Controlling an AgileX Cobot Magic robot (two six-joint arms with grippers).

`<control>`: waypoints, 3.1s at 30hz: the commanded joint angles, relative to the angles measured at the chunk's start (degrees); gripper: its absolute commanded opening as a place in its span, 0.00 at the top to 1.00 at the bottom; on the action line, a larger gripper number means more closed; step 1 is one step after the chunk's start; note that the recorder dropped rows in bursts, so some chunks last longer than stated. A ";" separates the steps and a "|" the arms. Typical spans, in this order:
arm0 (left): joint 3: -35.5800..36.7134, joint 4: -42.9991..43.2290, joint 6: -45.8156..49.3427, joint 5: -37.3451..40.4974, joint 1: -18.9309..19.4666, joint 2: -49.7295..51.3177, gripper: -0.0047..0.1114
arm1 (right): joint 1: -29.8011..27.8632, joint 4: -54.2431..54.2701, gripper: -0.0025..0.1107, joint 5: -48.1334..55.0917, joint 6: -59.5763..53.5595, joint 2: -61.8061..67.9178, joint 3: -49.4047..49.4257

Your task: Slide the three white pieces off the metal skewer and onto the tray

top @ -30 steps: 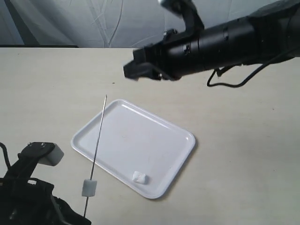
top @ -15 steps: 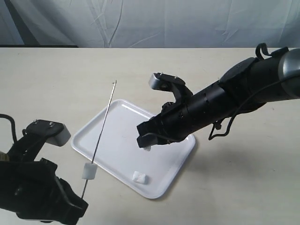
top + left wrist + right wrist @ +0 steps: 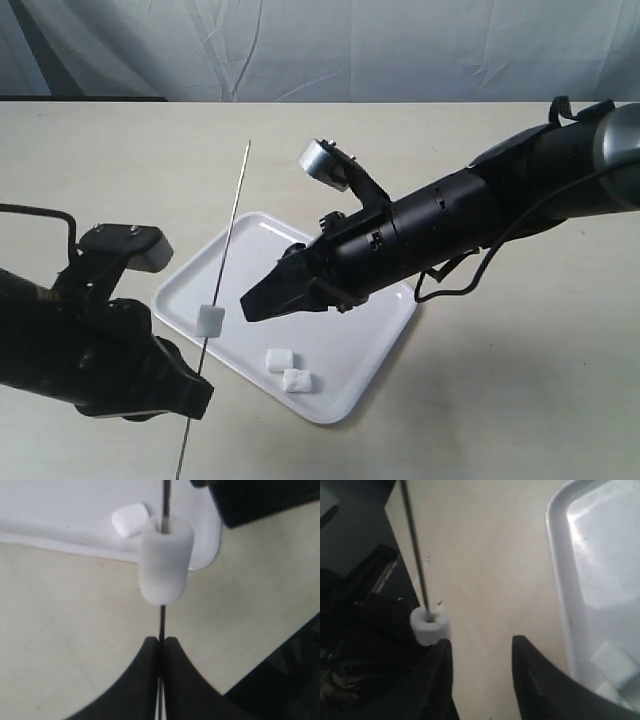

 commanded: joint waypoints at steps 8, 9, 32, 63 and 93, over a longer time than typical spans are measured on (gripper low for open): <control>-2.19 -8.94 3.95 -0.34 -0.09 -0.19 0.96 | 0.00 9.28 0.64 10.23 -5.86 -0.06 -0.06; -2.46 -9.67 4.62 -0.34 -0.09 -0.19 0.96 | 0.00 9.28 0.64 10.23 -5.86 -0.06 -0.06; -5.02 -11.29 6.16 1.58 -0.09 -0.19 0.96 | 0.00 11.29 0.68 9.88 -5.86 -0.06 -0.06; 0.41 -1.97 0.90 3.14 -0.09 -0.19 0.96 | -3.09 15.02 0.81 7.45 -6.33 -0.16 -0.30; -8.16 25.23 -16.18 16.19 -0.09 8.48 0.96 | -2.98 -21.98 0.68 -15.37 13.99 -2.35 -1.54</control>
